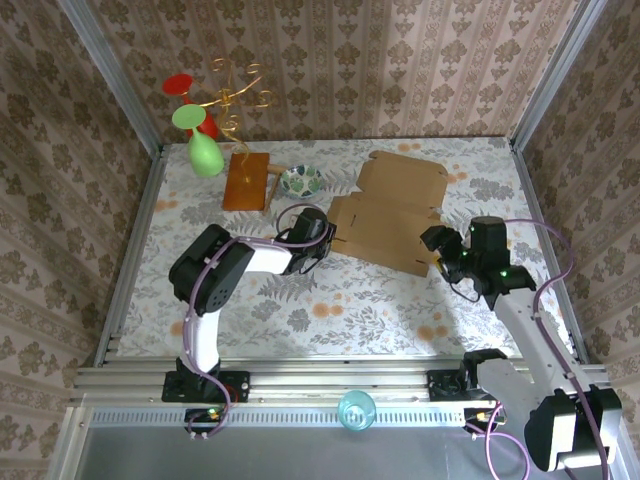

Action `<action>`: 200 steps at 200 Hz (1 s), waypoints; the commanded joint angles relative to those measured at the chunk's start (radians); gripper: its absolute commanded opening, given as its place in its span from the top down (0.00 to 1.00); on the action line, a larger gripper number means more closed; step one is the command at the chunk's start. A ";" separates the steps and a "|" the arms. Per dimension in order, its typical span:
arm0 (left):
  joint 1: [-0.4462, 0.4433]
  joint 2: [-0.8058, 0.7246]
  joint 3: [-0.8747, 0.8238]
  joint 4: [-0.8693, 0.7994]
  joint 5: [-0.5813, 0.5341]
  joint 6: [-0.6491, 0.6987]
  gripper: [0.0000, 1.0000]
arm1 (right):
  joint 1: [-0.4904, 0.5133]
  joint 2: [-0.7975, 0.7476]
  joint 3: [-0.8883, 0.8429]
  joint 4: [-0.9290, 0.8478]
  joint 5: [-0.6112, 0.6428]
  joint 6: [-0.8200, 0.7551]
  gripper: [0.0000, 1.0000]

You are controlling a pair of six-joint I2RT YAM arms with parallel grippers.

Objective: Fold the paper box

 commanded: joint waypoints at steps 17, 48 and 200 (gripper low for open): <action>0.003 0.016 0.015 0.082 -0.029 -0.013 1.00 | 0.019 -0.052 -0.138 0.134 -0.035 0.162 0.30; -0.021 -0.051 0.014 0.053 -0.061 -0.053 1.00 | 0.055 -0.086 -0.228 0.240 0.005 0.284 0.28; -0.089 -0.189 0.092 -0.129 -0.055 -0.206 1.00 | 0.281 0.237 -0.263 0.801 0.272 0.539 0.39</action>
